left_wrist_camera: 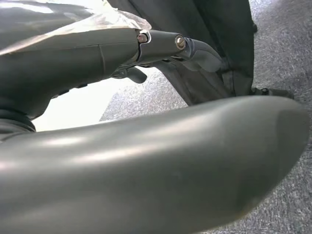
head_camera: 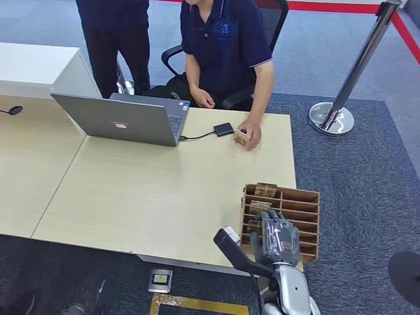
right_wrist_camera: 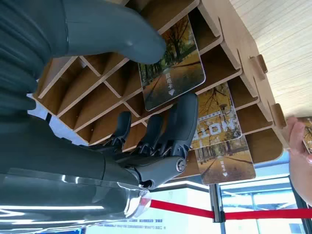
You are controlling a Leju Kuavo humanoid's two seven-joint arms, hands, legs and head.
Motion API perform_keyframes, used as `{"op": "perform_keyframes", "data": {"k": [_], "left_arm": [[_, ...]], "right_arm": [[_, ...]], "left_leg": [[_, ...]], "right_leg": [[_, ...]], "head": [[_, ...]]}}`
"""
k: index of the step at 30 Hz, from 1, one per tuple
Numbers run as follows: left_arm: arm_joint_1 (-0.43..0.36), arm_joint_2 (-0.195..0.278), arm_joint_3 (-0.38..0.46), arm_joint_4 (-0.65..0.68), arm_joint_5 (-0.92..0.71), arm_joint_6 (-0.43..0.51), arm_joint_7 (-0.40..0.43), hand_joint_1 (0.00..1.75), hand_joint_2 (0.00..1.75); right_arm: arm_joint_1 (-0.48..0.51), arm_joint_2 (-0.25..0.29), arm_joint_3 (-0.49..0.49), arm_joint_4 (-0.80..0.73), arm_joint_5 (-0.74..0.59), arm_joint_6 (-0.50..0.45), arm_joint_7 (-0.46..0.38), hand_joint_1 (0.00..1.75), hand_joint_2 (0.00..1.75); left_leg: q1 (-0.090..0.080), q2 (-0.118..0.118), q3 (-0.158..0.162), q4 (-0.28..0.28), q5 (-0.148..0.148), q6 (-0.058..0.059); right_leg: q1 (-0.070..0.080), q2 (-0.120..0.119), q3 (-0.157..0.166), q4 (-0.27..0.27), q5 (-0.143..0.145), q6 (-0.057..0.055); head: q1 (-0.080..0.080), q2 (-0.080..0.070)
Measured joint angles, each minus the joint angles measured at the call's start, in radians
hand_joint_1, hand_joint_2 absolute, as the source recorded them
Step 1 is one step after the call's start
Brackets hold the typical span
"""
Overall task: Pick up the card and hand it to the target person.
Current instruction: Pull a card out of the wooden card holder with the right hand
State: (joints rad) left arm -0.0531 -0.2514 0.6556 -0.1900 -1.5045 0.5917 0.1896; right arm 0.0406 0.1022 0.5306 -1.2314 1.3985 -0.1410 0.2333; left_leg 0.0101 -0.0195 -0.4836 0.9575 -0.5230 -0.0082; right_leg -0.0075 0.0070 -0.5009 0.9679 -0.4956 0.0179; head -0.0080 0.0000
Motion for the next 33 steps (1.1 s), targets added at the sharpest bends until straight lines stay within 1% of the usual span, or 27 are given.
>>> {"op": "perform_keyframes", "data": {"k": [7,12,24,29,31,33], "left_arm": [[0.0,0.0,0.0,0.0,-0.002,0.0,0.0,0.0,0.0],[0.0,0.0,0.0,0.0,-0.002,0.0,0.0,0.0,0.0],[0.0,0.0,0.0,0.0,-0.003,0.0,0.0,0.0,0.0],[0.0,0.0,0.0,0.0,-0.001,0.001,0.0,0.0,0.0],[0.0,0.0,0.0,0.0,0.0,0.001,0.0,0.0,0.0],[0.0,0.0,0.0,0.0,0.0,0.001,0.0,0.0,0.0]], "right_arm": [[0.0,0.002,-0.001,0.0,0.007,-0.002,0.007,0.86,1.75],[0.0,0.003,-0.002,0.0,0.022,0.0,0.017,0.93,1.75],[0.012,0.003,-0.003,0.01,0.029,0.003,0.019,0.89,1.75],[0.013,0.002,-0.003,0.013,0.029,0.003,0.019,0.93,1.75],[0.013,0.001,-0.003,0.015,0.029,0.003,0.019,1.0,1.75],[0.013,0.0,-0.003,0.017,0.029,0.003,0.019,1.11,1.75]], "left_leg": [[0.0,0.0,0.0,0.0,0.0,0.0],[0.0,0.0,0.0,0.0,0.0,0.0],[0.0,0.0,0.0,0.0,0.0,0.0],[0.0,0.0,0.0,0.0,0.0,0.0],[0.0,0.0,0.0,0.0,0.0,0.0],[0.0,0.0,0.0,0.0,0.0,0.0]], "right_leg": [[0.0,0.0,0.0,0.0,0.0,0.0],[0.0,0.0,0.0,0.0,0.0,0.0],[0.0,0.0,0.0,0.0,0.0,0.0],[0.0,0.0,0.0,0.0,0.0,0.0],[0.0,0.0,0.0,0.0,0.0,0.0],[0.0,0.0,0.0,0.0,0.0,0.0]], "head": [[0.0,0.0],[0.0,0.0],[0.0,0.0],[0.0,0.0],[0.0,0.0],[0.0,0.0]]}}
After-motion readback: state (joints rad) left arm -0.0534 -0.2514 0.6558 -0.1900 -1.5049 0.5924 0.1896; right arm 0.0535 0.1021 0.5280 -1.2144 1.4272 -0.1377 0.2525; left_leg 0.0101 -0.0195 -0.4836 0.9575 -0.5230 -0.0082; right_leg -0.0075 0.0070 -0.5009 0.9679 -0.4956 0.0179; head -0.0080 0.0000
